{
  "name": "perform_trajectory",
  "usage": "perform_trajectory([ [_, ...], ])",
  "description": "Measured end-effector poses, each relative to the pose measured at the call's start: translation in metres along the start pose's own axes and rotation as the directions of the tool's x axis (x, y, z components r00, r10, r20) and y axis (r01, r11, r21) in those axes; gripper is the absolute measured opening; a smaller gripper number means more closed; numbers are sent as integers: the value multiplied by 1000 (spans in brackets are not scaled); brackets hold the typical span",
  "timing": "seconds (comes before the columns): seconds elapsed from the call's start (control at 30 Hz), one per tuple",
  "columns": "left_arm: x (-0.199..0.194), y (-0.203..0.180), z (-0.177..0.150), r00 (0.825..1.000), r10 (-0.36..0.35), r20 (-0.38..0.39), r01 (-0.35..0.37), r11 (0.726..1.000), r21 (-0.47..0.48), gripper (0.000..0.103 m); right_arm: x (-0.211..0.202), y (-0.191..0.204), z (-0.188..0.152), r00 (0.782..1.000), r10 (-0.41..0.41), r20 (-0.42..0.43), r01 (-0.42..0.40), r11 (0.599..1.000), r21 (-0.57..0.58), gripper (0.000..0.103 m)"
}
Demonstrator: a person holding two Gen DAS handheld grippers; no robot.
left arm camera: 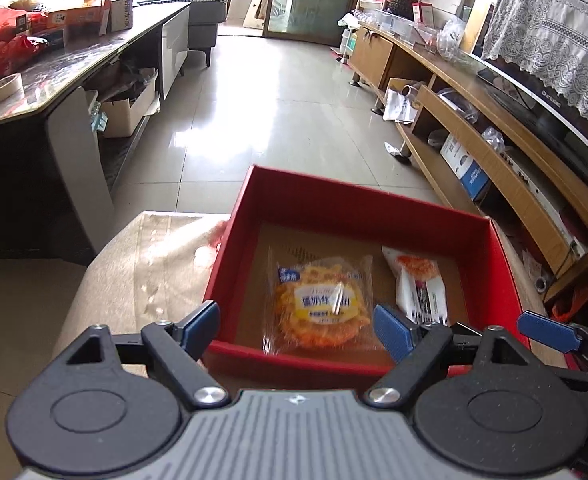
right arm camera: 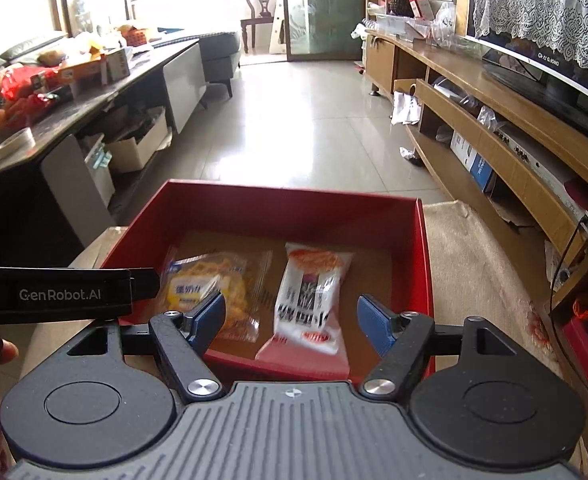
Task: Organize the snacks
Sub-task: 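Carry both packets into the red box and open both tools to release them, then grasp the blue packet with the left tool while the right tool grasps the round bun packet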
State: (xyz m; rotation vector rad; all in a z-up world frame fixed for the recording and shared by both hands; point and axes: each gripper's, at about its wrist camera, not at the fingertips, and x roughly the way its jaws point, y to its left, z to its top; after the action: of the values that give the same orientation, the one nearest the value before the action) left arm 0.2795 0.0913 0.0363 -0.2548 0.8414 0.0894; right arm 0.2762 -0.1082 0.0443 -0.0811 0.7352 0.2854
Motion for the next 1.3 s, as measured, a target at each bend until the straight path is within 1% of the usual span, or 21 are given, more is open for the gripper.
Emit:
perform_trajectory([
  [0.07,-5,4,-6,1000,-10,-8,10,1000,-10,80,-5,1,-5,1000,2,-4,-2,1000,7,83],
  [0.27,-16,15,-26,999,-3,-44,3,1000,-3,80,-14,11,-23,999,14,-29,-14,1000,-6,84],
  [0.47,-29,21,-52,996,-15,-82,17,1000,16,80,-19,15,-46,995,33,-90,-32,999,4,85],
  [0.57,-36,25,-67,995,-12,-102,15,999,28,80,-20,20,-58,992,31,-121,-32,999,-8,86],
  [0.7,-45,38,-85,991,-13,-134,14,1000,8,80,-24,28,-73,987,42,-155,-46,999,-23,87],
  [0.83,-56,52,-101,988,-11,-156,8,1000,-20,80,-25,36,-84,978,58,-198,-68,997,-41,91],
  [0.93,-63,60,-114,983,-8,-185,3,1000,-27,80,-23,42,-89,974,62,-217,-75,996,-53,94],
  [1.1,-68,70,-139,969,-4,-245,-2,1000,-24,80,-18,53,-93,969,62,-239,-86,992,-91,98],
  [1.2,-67,74,-147,964,24,-263,-26,1000,-7,80,-12,59,-97,965,55,-257,-86,990,-111,98],
  [1.3,-61,79,-152,958,41,-284,-46,999,-11,81,-6,64,-99,958,62,-282,-96,989,-109,98],
])
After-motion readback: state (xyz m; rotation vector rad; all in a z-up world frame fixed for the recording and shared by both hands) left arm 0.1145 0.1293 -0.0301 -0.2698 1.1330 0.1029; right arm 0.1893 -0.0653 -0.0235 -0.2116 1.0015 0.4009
